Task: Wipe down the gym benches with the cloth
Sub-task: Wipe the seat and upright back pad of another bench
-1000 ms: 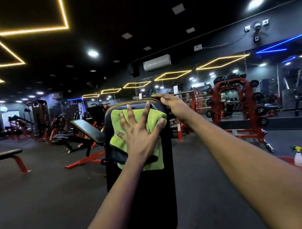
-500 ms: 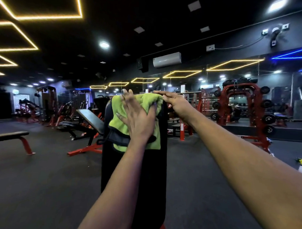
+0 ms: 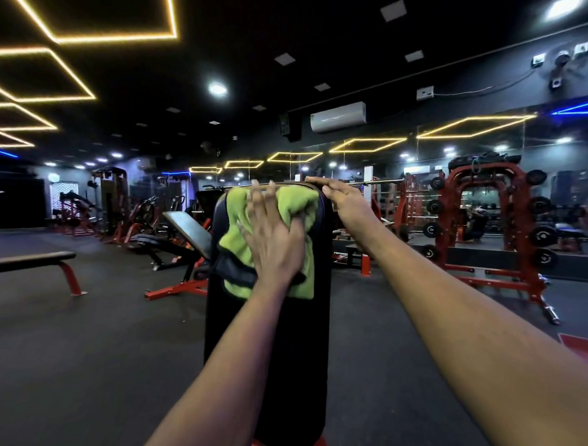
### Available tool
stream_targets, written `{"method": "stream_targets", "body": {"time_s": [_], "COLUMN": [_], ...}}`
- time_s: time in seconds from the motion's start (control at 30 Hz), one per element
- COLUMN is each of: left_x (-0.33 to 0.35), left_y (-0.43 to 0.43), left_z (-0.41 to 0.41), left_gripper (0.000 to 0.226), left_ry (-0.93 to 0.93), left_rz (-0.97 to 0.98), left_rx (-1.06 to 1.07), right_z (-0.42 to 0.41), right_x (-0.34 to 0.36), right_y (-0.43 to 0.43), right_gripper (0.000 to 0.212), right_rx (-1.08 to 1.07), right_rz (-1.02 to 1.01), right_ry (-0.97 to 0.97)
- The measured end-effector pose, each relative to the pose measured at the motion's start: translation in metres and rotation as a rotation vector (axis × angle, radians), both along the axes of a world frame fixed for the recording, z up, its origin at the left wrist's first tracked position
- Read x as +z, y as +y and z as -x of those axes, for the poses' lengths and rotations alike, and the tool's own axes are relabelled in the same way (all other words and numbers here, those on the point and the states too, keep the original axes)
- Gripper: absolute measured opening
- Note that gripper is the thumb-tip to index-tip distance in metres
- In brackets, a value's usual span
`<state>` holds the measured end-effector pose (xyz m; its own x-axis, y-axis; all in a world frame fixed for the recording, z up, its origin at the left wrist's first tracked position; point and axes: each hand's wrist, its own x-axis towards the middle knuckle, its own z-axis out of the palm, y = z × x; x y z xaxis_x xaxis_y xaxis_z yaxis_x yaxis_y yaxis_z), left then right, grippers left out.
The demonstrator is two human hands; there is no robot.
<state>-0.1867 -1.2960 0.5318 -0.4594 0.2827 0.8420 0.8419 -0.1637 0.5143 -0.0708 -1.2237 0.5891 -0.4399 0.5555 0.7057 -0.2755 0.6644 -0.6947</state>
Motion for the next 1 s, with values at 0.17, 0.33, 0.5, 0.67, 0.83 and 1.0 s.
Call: {"method": "stream_targets", "body": {"time_s": [0.17,0.33,0.5,0.67,0.83,1.0], "left_x": [0.009,-0.069,-0.048,0.017,-0.047,-0.102], "left_y": [-0.004,-0.018,-0.014,0.003,-0.002,-0.022], "left_z": [0.013,-0.001,-0.005,-0.006,-0.026,-0.03], "left_gripper": [0.062,0.066,0.066,0.077,0.07,0.077], "left_ry": [0.173,0.212,0.164,0.087,0.015,0.048], "left_rz": [-0.074,-0.088,-0.04,-0.03,-0.038,0.022], "left_rx": [-0.025,-0.07,-0.028,0.041,0.115,0.046], "right_z": [-0.002,0.004,0.004,0.003,0.003,0.006], "right_x": [-0.001,-0.005,-0.009,-0.014,-0.015,-0.019], "right_y": [0.004,0.004,0.001,0.003,0.006,-0.004], "right_gripper": [0.034,0.036,0.036,0.035,0.036,0.037], "right_rx": [0.035,0.015,0.004,0.021,0.033,-0.031], "right_rz": [0.036,0.026,-0.011,-0.001,-0.018,-0.033], "right_ry": [-0.023,0.019,0.042,0.016,0.012,0.027]}}
